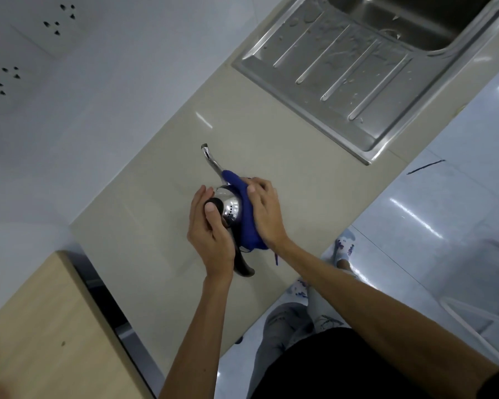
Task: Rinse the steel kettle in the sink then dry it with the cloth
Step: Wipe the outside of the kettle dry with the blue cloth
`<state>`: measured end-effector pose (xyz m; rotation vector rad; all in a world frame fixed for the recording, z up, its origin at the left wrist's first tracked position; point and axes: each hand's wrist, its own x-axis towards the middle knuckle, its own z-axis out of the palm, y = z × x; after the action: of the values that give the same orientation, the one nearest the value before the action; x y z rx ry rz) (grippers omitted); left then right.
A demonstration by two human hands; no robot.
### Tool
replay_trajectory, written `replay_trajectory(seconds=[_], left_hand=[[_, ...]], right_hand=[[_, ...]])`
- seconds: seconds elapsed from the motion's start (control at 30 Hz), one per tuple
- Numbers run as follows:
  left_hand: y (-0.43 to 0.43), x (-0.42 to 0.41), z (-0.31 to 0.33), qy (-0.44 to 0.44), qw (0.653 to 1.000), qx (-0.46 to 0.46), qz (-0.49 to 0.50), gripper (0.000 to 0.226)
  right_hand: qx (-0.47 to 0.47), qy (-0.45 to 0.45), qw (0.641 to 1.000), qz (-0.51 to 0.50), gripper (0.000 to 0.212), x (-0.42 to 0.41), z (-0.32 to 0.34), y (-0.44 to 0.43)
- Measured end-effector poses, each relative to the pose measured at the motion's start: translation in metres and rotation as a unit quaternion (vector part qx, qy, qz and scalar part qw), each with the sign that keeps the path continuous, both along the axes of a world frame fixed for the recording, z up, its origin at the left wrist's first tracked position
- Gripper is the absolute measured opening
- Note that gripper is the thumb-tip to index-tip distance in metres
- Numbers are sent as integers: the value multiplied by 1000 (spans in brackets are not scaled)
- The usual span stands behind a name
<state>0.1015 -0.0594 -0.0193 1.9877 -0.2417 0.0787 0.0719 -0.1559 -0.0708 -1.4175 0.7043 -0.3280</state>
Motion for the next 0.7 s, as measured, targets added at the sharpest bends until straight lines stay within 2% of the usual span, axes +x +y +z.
replay_trajectory(seconds=[0.1, 0.3, 0.37, 0.47, 0.53, 0.63, 0.7], left_hand=[[0, 0, -2, 0, 1000, -13, 8, 34], [-2, -2, 2, 7, 999, -45, 12, 29], [-2, -1, 1, 3, 999, -49, 9, 32], [1, -1, -1, -7, 999, -40, 6, 30], [0, 0, -2, -9, 999, -42, 4, 29], [0, 1, -4, -5, 999, -44, 3, 30], [1, 2, -5, -2, 999, -47, 0, 29]], right_hand=[[52, 48, 997, 16, 40, 16, -4, -21], [-141, -48, 989, -4, 48, -6, 12, 34], [-85, -51, 994, -38, 47, -13, -6, 36], [41, 11, 993, -110, 40, -24, -34, 24], [19, 19, 995, -101, 44, -18, -24, 30], [-69, -36, 994, -76, 43, -12, 1, 46], [-61, -39, 994, -82, 39, -9, -2, 35]])
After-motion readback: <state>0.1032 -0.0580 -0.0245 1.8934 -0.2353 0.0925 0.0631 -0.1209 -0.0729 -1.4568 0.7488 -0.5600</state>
